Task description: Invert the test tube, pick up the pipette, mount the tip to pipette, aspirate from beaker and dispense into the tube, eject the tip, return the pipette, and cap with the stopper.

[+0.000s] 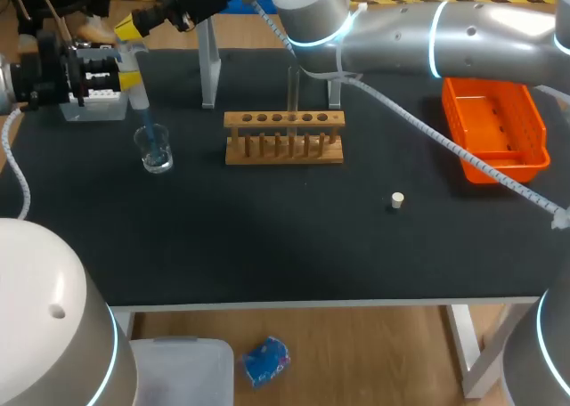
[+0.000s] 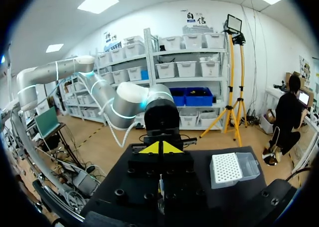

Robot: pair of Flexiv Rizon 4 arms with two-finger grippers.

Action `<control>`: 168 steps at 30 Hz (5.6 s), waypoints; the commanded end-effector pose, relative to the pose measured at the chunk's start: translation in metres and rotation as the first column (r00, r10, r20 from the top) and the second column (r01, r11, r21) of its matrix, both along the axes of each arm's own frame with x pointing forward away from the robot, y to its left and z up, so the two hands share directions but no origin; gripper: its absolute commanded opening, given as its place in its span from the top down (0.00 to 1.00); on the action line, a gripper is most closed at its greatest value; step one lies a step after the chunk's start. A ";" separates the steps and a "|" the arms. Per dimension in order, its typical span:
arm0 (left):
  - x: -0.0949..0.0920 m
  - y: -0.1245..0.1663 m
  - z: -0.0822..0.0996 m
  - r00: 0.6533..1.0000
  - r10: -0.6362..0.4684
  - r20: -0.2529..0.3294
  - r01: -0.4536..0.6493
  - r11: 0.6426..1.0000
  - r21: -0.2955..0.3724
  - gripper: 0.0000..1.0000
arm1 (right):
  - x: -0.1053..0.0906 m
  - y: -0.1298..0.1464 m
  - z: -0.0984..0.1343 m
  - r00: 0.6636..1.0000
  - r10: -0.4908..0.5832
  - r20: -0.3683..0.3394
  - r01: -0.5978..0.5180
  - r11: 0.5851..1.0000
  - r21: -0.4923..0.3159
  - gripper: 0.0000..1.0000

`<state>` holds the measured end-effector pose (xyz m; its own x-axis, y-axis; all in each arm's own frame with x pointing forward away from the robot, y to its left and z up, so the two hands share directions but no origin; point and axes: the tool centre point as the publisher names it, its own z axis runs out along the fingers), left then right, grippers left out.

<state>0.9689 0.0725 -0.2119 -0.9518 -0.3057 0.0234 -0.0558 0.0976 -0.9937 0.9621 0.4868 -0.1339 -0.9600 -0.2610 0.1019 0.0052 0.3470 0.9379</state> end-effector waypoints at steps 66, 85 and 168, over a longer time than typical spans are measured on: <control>0.000 0.001 0.002 1.000 -0.004 0.000 0.004 1.000 0.000 1.00 | -0.035 -0.376 -0.098 0.944 -0.267 0.195 0.261 0.964 0.053 0.00; 0.000 0.001 0.002 1.000 -0.004 0.000 0.004 1.000 0.000 1.00 | -0.002 -0.380 -0.105 0.942 -0.274 0.193 0.268 0.962 0.057 0.00; -0.011 -0.004 0.110 1.000 -0.017 0.016 0.015 0.995 0.096 1.00 | 0.012 -0.367 -0.101 0.937 -0.294 0.188 0.289 0.956 0.056 0.00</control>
<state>0.9590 0.0688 -0.1026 -0.9575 -0.2879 -0.0201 -0.0368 0.1908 -0.9809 0.9743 0.1195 -0.2346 -0.9951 0.0321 -0.0934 -0.0776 0.3315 0.9403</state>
